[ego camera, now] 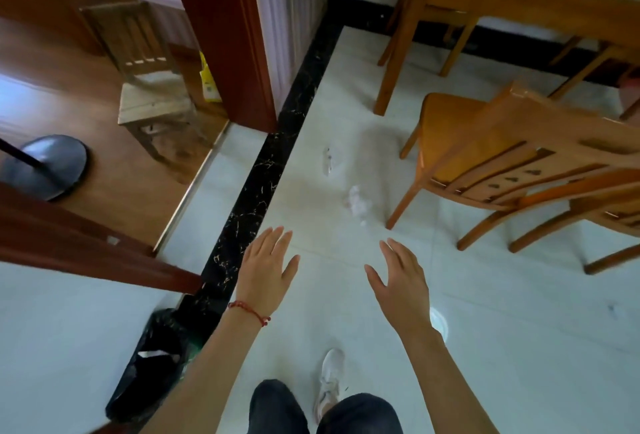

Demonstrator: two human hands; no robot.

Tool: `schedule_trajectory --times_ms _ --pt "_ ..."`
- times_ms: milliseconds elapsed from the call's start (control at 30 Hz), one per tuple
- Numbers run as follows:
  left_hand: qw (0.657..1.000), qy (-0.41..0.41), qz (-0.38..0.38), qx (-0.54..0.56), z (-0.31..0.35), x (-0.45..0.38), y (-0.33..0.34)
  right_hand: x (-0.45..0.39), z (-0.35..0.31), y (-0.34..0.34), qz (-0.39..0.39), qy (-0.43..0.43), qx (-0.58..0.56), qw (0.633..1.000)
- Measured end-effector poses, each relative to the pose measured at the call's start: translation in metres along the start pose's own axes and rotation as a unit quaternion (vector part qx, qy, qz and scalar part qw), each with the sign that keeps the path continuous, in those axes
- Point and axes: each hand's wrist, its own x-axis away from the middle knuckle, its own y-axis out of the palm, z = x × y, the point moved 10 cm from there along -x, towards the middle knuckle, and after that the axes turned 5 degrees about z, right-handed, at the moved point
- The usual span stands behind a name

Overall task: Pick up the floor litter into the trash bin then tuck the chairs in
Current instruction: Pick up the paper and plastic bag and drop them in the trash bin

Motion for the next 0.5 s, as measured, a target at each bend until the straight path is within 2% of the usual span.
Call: schedule_trajectory --times_ms 300,500 --pt "1.000 0.007 -0.002 -0.006 0.012 -0.093 -0.006 -0.093 -0.004 -0.012 0.027 -0.015 0.000 1.000" --pt "0.999 0.027 -0.044 0.001 -0.005 -0.185 0.010 -0.172 -0.011 0.003 0.028 0.020 0.002 0.999"
